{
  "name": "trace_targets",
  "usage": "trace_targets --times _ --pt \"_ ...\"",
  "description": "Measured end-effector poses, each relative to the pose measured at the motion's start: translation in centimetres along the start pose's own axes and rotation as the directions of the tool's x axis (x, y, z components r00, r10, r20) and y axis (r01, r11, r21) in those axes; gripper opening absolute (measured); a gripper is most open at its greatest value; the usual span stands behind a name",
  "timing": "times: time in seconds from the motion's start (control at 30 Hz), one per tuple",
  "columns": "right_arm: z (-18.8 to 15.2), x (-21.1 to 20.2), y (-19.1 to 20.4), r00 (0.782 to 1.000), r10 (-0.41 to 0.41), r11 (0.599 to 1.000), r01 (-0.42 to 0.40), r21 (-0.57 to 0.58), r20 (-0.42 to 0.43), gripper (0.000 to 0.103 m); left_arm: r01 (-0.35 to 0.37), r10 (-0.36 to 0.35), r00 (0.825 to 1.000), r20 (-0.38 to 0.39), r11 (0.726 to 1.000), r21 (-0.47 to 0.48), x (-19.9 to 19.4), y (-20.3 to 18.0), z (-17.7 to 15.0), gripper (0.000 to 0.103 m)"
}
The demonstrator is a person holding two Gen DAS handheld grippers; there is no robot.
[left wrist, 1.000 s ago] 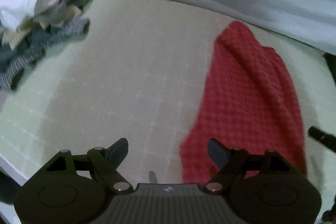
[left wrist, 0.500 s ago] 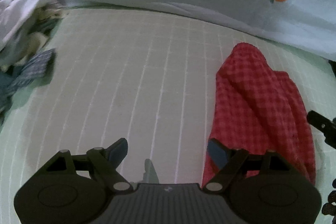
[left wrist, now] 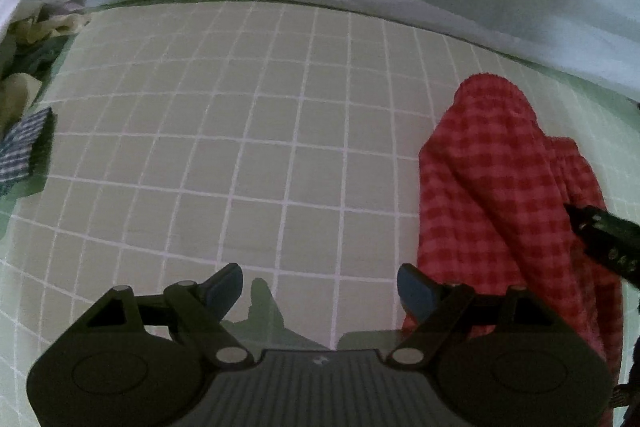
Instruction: Fold clothes
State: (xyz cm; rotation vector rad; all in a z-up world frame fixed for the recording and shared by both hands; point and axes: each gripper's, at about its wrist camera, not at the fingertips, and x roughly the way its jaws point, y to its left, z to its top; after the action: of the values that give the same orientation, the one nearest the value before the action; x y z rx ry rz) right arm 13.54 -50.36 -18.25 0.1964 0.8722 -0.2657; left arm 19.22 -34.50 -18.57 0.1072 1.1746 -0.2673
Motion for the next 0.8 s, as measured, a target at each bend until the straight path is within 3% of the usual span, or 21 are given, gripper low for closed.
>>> trace_targets --times 0.07,0.13,0.2,0.33,0.47,0.57,0.7,0.77,0.8 --pt "-0.4 0.6 0.1 0.999 -0.019 1.000 0.019 0.002 -0.026 0.039 0.002 -0.002 1.000 -0.005 1.000 0.001 0.2 -0.2 0.0 0.085" --pt "-0.8 0.8 -0.1 0.999 -0.009 1.000 0.010 0.017 -0.044 0.026 0.007 -0.007 1.000 -0.004 1.000 -0.001 0.3 -0.4 0.0 0.085" --pt "-1.2 0.6 -0.1 0.999 -0.016 1.000 0.016 0.002 -0.043 0.001 0.010 -0.010 1.000 -0.004 1.000 -0.001 0.3 -0.7 0.0 0.085" --pt "-1.2 -0.8 0.0 1.000 -0.012 0.999 0.011 -0.043 -0.014 0.000 0.013 -0.013 1.000 -0.003 1.000 0.012 0.2 -1.1 -0.1 0.085" --pt "-0.3 -4.3 0.3 0.994 -0.046 0.995 0.055 -0.087 0.096 0.000 0.011 -0.012 1.000 0.014 1.000 0.022 -0.1 -1.5 -0.1 0.085" --pt "0.5 -7.2 -0.5 0.976 -0.102 0.993 0.113 -0.046 0.193 0.000 0.008 -0.009 0.999 0.035 0.999 0.031 -0.5 -1.6 -0.1 0.085" --pt "0.5 -7.4 -2.6 0.959 -0.206 0.978 0.205 0.025 0.196 0.000 0.008 -0.011 0.999 0.049 0.999 0.046 -0.8 -1.8 -0.2 0.085" --pt "-0.5 -7.7 -3.5 0.967 -0.199 0.980 0.192 0.057 0.160 0.003 0.015 -0.017 0.999 0.039 0.999 0.045 -0.7 -1.9 -0.3 0.085" --pt "-1.0 -7.9 -3.9 0.970 -0.195 0.980 0.186 0.072 0.143 0.010 0.019 -0.021 0.999 0.033 0.999 0.047 -0.6 -1.9 -0.4 0.085"
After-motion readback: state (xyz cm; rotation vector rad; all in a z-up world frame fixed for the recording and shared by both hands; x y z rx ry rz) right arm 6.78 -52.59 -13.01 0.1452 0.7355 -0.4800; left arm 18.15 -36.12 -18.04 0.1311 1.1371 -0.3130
